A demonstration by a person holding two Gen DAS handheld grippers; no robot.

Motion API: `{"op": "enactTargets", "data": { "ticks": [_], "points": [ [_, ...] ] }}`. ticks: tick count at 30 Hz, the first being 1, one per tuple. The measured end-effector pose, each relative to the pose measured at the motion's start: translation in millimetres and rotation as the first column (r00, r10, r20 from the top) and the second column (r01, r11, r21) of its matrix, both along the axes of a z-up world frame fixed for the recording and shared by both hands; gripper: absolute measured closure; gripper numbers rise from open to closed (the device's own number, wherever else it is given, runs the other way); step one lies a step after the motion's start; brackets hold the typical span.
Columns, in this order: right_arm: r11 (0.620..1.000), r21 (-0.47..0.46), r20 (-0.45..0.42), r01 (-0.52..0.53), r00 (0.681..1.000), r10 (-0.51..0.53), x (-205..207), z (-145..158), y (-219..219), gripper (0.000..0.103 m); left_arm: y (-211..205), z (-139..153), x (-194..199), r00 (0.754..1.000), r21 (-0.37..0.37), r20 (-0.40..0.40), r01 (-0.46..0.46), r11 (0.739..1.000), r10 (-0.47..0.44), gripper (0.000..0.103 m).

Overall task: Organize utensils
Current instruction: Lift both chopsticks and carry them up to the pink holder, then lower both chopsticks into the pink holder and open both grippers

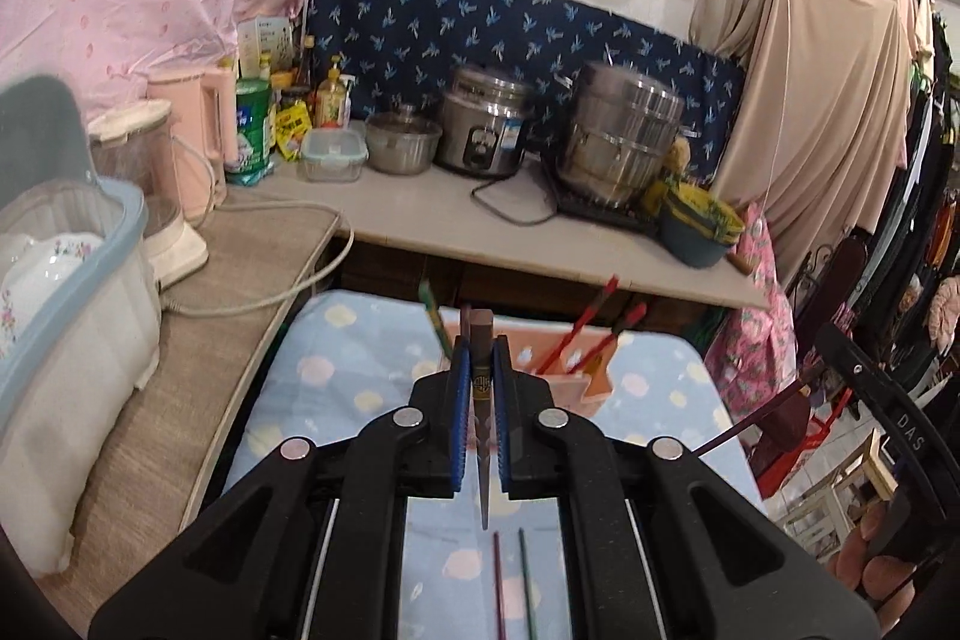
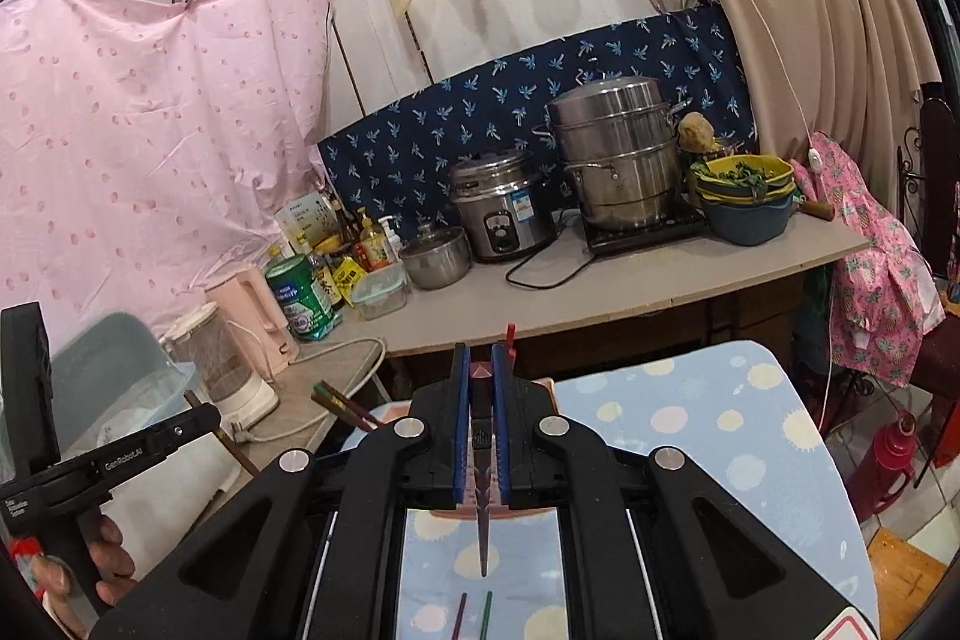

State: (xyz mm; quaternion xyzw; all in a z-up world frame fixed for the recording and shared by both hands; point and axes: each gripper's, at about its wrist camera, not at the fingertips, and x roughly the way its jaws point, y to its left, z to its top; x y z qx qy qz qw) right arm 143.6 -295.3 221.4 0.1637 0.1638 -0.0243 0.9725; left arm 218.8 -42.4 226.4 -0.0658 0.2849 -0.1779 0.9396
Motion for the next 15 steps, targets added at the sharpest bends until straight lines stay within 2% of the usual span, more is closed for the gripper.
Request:
{"op": "enactTargets", "data": {
  "ticks": [5, 9, 15],
  "points": [
    [1.000, -0.001, 0.048, 0.011, 0.999, -0.011, 28, 30, -6, 0.096, -7, 39, 21, 0.997, -0.039, 0.076, -0.015, 0.999, 0.018, 0.096],
    [1.000, 0.020, 0.073, 0.003, 0.997, -0.005, 55, 43, -11, 0.096, -14, 61, 44, 0.992, -0.066, 0.123, -0.029, 0.997, 0.037, 0.096],
    [1.000, 0.027, 0.078, -0.003, 0.997, 0.001, 88, 44, -12, 0.096, -29, 64, 74, 0.988, -0.046, 0.143, -0.052, 0.998, 0.058, 0.096]
  ]
}}
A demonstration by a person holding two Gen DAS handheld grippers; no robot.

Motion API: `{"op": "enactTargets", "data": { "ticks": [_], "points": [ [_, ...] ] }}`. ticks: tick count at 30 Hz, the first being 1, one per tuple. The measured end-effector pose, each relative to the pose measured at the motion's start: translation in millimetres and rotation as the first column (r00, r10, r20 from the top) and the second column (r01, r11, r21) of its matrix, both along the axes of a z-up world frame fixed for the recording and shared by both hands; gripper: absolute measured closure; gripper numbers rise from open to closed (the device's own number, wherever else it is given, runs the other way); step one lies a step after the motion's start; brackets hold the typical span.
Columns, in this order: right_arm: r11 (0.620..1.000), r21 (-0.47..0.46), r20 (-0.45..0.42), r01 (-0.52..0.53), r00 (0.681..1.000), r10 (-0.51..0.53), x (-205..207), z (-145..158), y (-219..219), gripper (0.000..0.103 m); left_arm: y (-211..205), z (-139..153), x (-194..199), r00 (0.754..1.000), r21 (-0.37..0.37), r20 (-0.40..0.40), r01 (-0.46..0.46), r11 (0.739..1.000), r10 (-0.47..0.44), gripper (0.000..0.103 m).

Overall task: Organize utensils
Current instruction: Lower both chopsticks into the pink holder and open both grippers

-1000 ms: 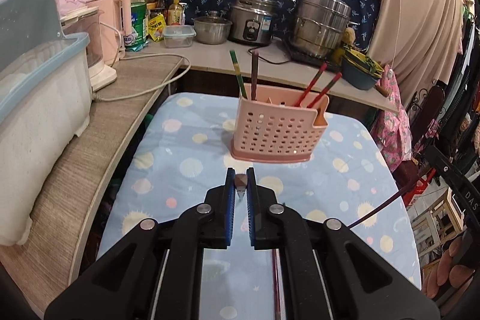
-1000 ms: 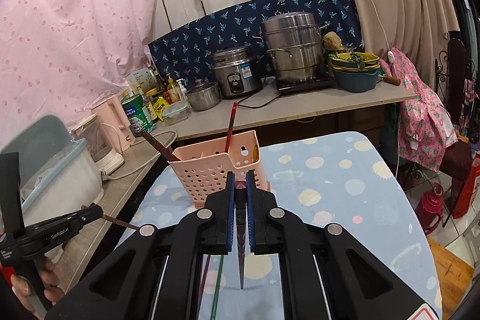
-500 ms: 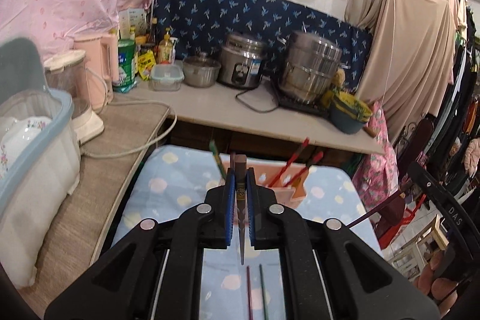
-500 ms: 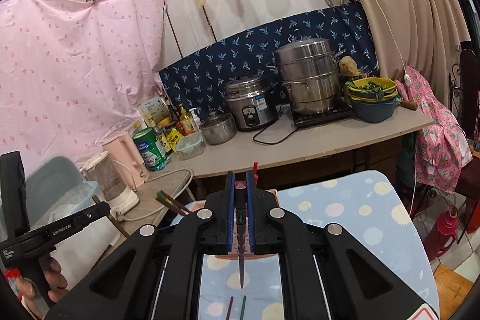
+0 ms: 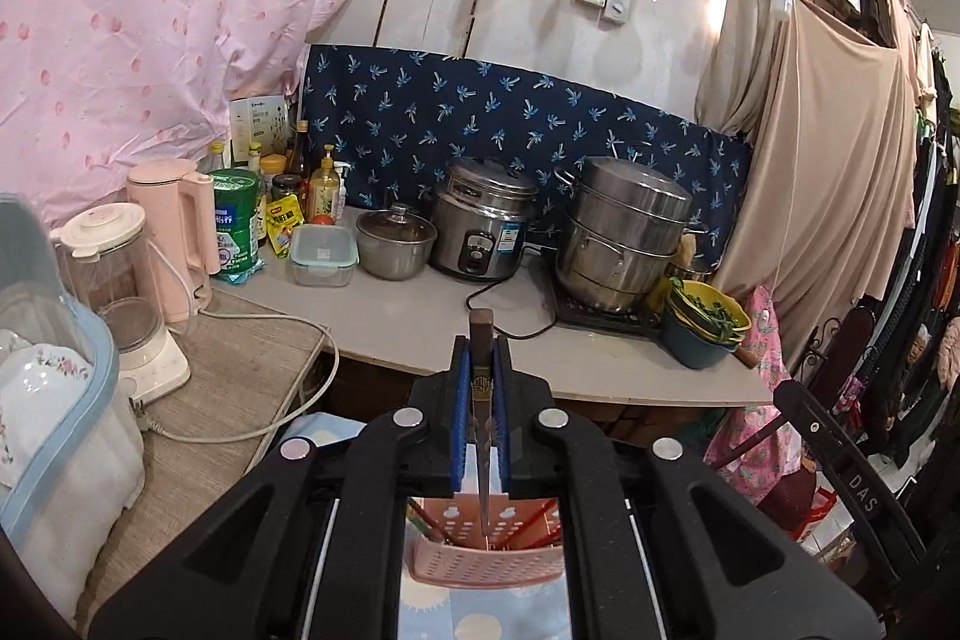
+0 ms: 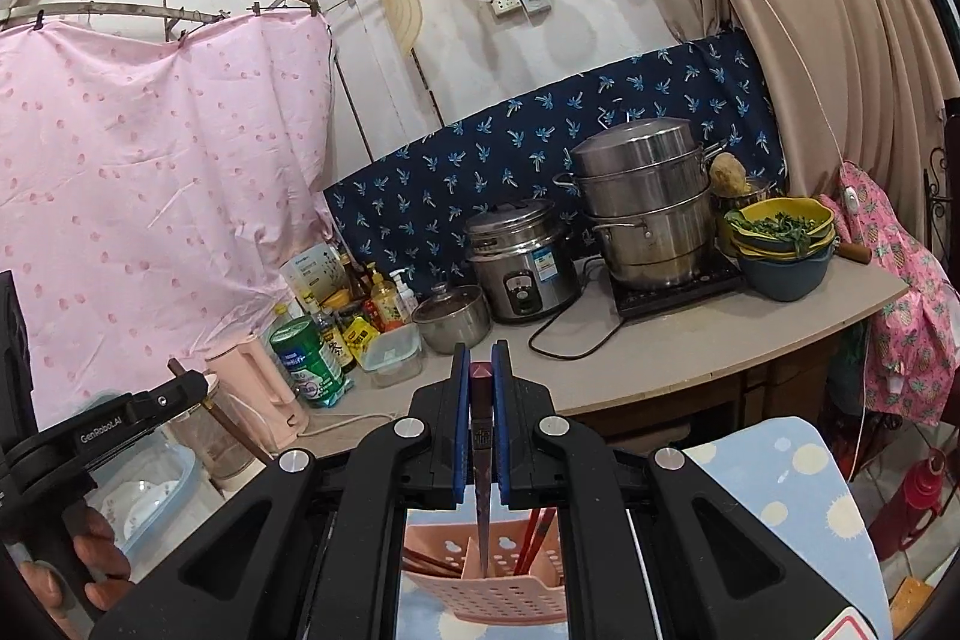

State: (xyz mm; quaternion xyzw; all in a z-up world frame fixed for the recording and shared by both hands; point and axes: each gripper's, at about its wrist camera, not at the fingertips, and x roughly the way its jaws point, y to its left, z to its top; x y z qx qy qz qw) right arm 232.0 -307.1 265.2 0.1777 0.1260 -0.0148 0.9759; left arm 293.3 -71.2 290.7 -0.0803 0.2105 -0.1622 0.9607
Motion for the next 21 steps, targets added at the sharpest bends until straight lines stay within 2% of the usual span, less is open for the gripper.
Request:
{"op": "enactTargets", "data": {
  "ticks": [5, 14, 21],
  "points": [
    [1.000, 0.003, -0.018, 0.001, 1.000, -0.001, 24, -14, -2, 0.096, -9, -20, 17, 1.000, 0.014, -0.026, 0.004, 1.000, -0.004, 0.096],
    [1.000, -0.007, -0.117, -0.013, 0.993, 0.012, 50, -59, -2, 0.096, -18, -70, 41, 0.995, 0.054, -0.103, 0.012, 0.998, -0.006, 0.096],
    [0.999, -0.027, -0.167, -0.027, 0.986, 0.022, 59, -81, 8, 0.096, -18, -89, 46, 0.991, 0.072, -0.135, 0.010, 0.997, 0.000, 0.096]
  ]
}}
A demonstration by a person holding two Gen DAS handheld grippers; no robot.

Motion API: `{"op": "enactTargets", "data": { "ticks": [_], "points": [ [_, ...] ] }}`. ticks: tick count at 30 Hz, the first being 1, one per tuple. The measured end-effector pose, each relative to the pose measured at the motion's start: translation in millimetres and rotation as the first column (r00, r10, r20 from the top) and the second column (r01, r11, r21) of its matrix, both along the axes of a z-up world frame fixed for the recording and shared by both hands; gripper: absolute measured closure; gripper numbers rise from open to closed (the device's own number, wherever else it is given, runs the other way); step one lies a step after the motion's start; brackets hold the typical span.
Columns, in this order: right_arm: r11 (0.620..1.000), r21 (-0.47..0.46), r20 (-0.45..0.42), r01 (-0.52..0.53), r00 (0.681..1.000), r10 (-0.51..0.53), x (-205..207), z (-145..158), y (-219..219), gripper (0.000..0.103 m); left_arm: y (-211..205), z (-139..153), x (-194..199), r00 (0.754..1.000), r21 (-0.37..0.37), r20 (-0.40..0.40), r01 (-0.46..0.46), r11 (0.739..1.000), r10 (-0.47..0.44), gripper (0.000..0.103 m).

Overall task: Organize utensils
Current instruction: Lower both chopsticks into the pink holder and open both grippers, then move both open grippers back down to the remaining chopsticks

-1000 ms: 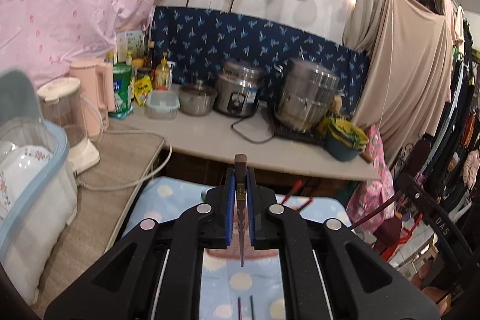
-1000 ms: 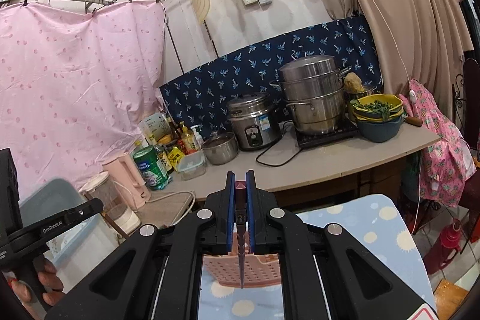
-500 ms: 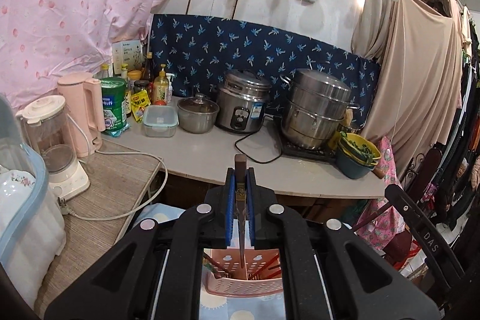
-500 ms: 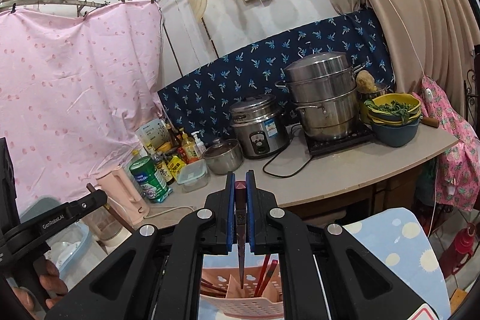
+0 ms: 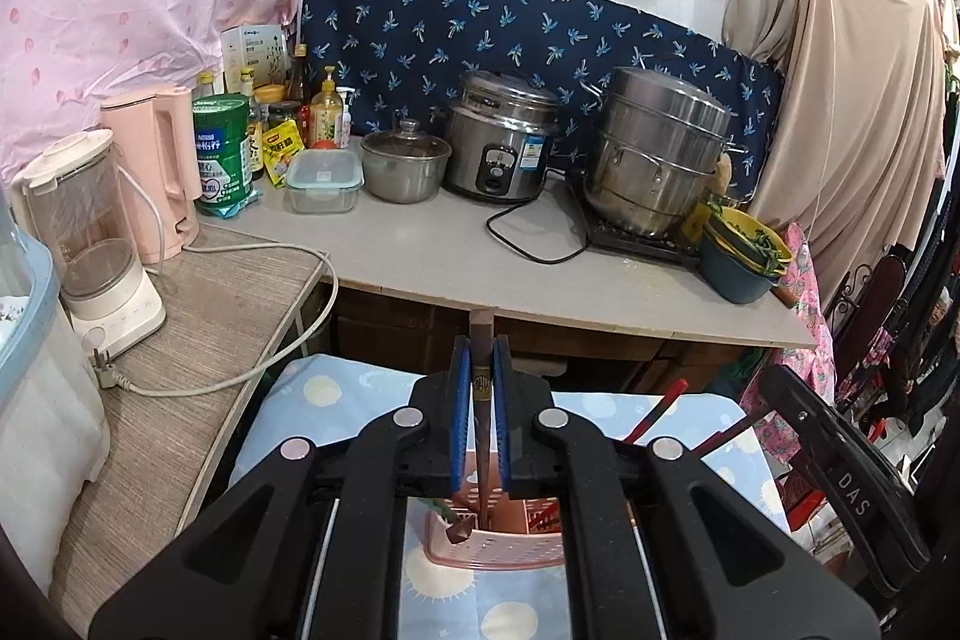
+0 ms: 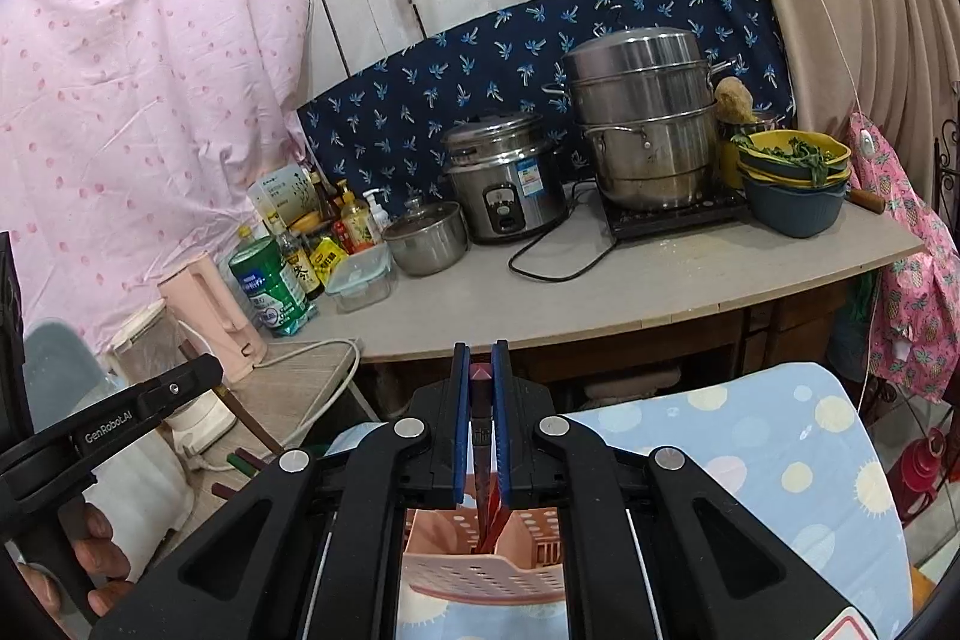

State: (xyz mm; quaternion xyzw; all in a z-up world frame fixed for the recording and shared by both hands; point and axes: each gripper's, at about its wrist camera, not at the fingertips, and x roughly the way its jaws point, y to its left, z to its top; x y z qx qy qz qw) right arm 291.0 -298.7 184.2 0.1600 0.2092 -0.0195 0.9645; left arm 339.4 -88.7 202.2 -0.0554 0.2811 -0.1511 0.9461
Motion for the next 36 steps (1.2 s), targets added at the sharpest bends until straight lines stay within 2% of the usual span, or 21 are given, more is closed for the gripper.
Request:
{"op": "enactTargets", "data": {
  "ticks": [8, 10, 12, 13, 15, 27, 32, 36],
  "points": [
    [1.000, -0.012, -0.028, 0.000, 1.000, 0.000, 0, -7, 2, 0.096, 1, -4, -3, 1.000, 0.012, -0.006, -0.006, 1.000, 0.006, 0.095],
    [1.000, -0.014, -0.023, 0.006, 1.000, -0.006, -3, -6, 2, 0.088, 2, -3, -6, 1.000, 0.019, -0.004, -0.014, 1.000, 0.014, 0.089],
    [1.000, -0.008, -0.018, 0.008, 1.000, -0.008, -7, -4, 1, 0.081, 4, -2, -10, 1.000, 0.019, -0.001, -0.017, 1.000, 0.017, 0.078],
    [1.000, -0.007, -0.015, 0.008, 1.000, -0.008, -10, -2, 1, 0.078, 5, 0, -12, 1.000, 0.022, 0.004, -0.020, 1.000, 0.020, 0.077],
    [1.000, -0.005, -0.009, 0.006, 1.000, -0.006, -15, 0, 0, 0.076, 8, 2, -19, 0.999, 0.031, 0.014, -0.030, 0.999, 0.029, 0.070],
    [1.000, -0.006, -0.011, -0.018, 1.000, 0.018, -67, 1, 8, 0.071, 13, 2, -70, 0.998, 0.110, 0.036, -0.054, 0.992, 0.051, 0.069],
    [0.999, -0.028, -0.023, -0.036, 0.999, 0.036, -93, -4, 16, 0.071, 16, -6, -92, 0.998, 0.131, 0.021, -0.063, 0.989, 0.061, 0.069],
    [0.996, -0.083, -0.032, -0.039, 0.999, 0.036, -113, -10, 27, 0.071, 16, -14, -107, 0.998, 0.149, 0.014, -0.063, 0.987, 0.062, 0.069]
  ]
}}
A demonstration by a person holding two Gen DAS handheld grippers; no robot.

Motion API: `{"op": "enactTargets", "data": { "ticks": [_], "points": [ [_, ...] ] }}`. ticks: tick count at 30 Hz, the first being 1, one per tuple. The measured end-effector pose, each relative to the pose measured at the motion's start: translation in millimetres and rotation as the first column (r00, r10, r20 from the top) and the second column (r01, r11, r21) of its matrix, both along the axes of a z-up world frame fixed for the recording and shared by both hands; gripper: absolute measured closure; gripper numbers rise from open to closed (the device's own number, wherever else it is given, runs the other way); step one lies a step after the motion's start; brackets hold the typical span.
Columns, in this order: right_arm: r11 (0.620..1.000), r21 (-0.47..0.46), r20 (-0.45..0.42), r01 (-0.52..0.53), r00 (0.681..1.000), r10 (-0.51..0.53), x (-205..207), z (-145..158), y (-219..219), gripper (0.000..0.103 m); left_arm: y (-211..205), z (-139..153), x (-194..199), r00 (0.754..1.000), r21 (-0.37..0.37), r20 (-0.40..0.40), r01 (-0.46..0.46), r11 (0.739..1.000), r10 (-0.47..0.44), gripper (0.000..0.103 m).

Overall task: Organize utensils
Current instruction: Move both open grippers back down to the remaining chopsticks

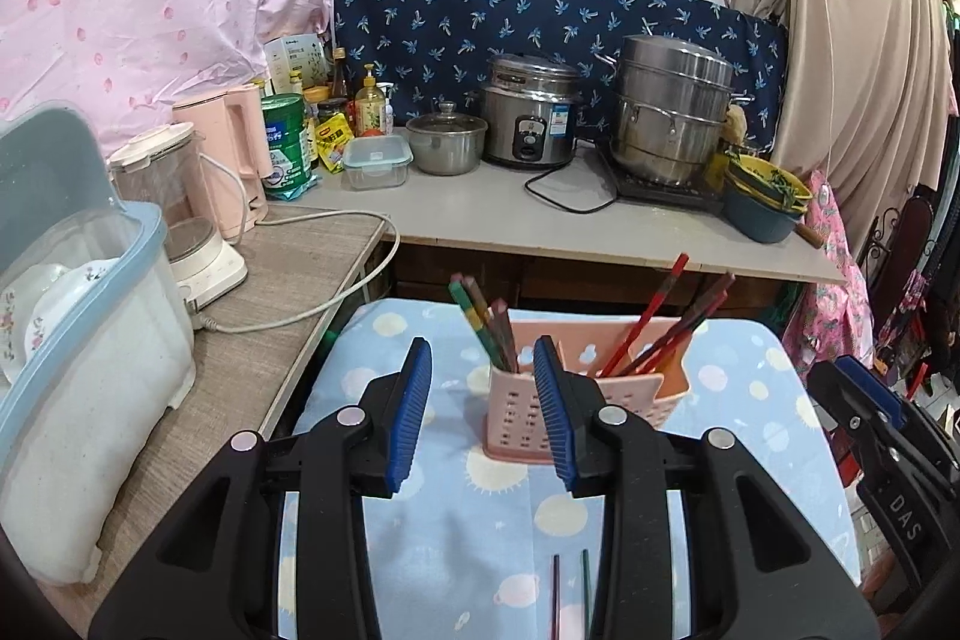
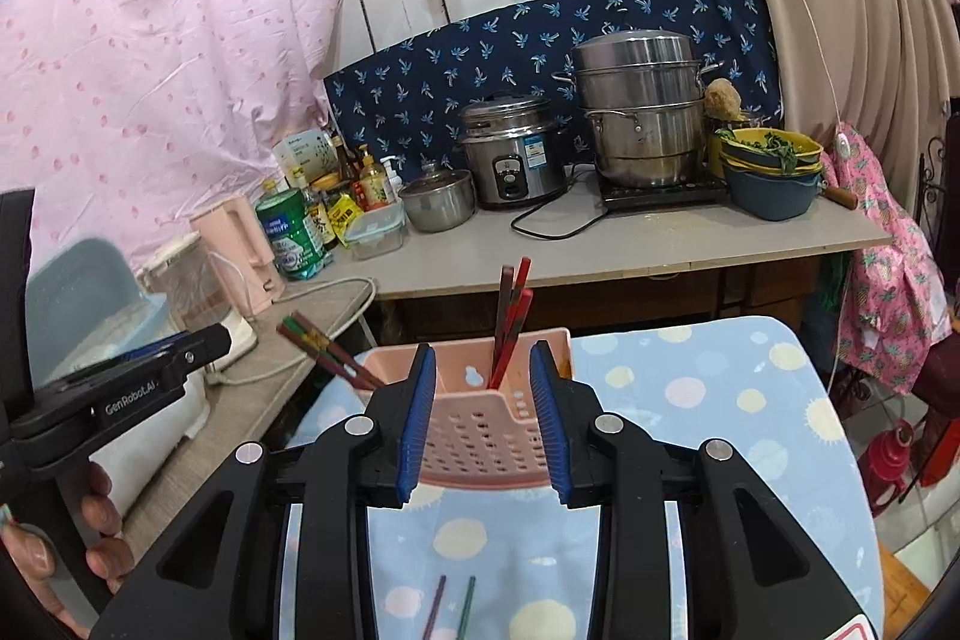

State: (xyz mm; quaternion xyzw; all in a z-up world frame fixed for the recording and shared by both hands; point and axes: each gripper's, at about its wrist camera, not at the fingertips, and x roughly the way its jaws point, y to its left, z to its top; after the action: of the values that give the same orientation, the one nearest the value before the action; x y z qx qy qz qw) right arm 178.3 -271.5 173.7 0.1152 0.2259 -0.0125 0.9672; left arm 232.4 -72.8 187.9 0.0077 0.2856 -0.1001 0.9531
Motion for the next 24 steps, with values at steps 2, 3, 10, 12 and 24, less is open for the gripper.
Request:
{"op": "enactTargets", "data": {
  "ticks": [2, 3, 10, 12, 24],
  "points": [
    [1.000, -0.010, -0.001, -0.005, 1.000, 0.005, -9, -3, 4, 0.071, 0, -5, -7, 1.000, 0.009, -0.003, 0.006, 1.000, -0.006, 0.069],
    [1.000, -0.014, -0.003, -0.007, 1.000, 0.007, -15, -5, 5, 0.071, 0, -7, -10, 1.000, 0.013, -0.007, 0.007, 1.000, -0.006, 0.069],
    [0.999, -0.042, -0.026, -0.012, 1.000, 0.011, -46, -23, 16, 0.071, 3, -27, -31, 0.999, 0.024, -0.042, 0.017, 1.000, -0.016, 0.069],
    [0.999, -0.035, -0.037, -0.016, 0.999, 0.014, -54, -29, 17, 0.071, 5, -35, -38, 0.998, 0.030, -0.054, 0.017, 0.999, -0.015, 0.069],
    [0.999, -0.034, -0.089, -0.011, 0.996, 0.008, -96, -61, 28, 0.071, 17, -75, -73, 0.993, 0.045, -0.114, 0.024, 0.999, -0.019, 0.069]
  ]
}}
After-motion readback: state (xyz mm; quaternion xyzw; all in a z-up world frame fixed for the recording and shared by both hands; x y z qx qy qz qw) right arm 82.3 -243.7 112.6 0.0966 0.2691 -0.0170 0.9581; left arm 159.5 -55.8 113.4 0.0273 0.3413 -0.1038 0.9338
